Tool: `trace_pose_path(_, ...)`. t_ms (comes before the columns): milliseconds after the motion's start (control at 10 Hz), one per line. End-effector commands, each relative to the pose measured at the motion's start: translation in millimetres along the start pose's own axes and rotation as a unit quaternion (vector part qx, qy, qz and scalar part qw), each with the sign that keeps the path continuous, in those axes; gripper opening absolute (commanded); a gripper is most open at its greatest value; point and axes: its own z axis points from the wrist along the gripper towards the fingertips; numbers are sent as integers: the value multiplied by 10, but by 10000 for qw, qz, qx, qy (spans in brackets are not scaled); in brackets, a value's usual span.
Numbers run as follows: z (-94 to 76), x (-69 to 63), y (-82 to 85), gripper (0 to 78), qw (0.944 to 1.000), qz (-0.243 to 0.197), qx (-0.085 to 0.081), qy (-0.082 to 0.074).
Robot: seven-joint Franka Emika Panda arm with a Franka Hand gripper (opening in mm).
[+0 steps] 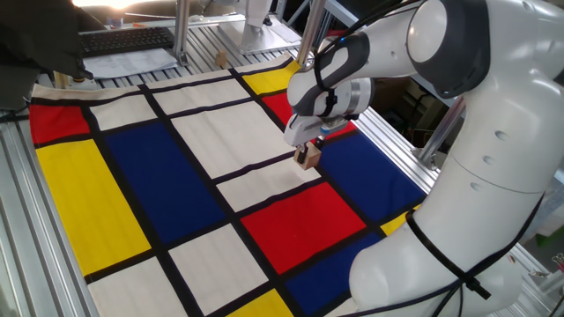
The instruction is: Pick up the small block on the left and move it to the right
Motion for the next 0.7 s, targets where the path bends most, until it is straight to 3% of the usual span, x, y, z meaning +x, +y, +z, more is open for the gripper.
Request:
trace_pose_path(100,-51,-58,166,11,10000,34,-87,-11)
trace_pose_path(500,-130,-76,718,11,9997,235,-69,-44)
trace_pose_path(700,-83,-13,1075,11,9994,315,-8,-171)
